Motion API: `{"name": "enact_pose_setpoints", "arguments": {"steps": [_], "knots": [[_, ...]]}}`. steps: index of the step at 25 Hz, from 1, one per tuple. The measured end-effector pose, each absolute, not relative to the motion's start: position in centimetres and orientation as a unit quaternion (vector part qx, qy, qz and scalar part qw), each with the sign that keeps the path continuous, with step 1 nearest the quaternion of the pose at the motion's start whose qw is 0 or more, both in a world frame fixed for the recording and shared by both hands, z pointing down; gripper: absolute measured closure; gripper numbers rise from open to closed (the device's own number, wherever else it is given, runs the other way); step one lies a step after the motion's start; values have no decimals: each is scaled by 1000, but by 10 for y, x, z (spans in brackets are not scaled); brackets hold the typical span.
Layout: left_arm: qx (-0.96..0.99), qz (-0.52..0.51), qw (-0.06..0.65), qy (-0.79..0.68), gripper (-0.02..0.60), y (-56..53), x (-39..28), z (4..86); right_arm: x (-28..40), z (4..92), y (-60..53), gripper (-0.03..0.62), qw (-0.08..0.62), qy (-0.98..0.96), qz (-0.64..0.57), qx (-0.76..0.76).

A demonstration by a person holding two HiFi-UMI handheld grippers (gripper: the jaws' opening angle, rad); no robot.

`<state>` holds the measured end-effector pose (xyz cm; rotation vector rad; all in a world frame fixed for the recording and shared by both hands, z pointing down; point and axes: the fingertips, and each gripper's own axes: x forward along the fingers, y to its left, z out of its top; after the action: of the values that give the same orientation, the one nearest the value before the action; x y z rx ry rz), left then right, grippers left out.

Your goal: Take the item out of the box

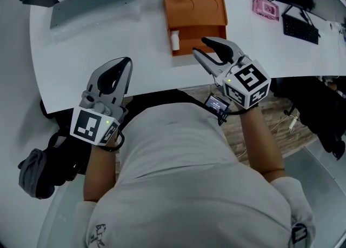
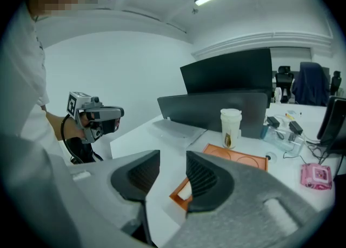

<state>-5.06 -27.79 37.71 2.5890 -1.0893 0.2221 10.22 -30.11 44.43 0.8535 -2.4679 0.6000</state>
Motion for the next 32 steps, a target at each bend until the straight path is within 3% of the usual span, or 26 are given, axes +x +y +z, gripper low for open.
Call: {"name": "enact_pose_setpoints", "arguments": {"steps": [11,32], "knots": [[906,111,197,-358,584,-301,-51,430,94,521,-317,420,299,-864,263,308],[900,132,246,-334,584,-329,-50,495,86,629,-331,413,370,-811,341,299]]}}
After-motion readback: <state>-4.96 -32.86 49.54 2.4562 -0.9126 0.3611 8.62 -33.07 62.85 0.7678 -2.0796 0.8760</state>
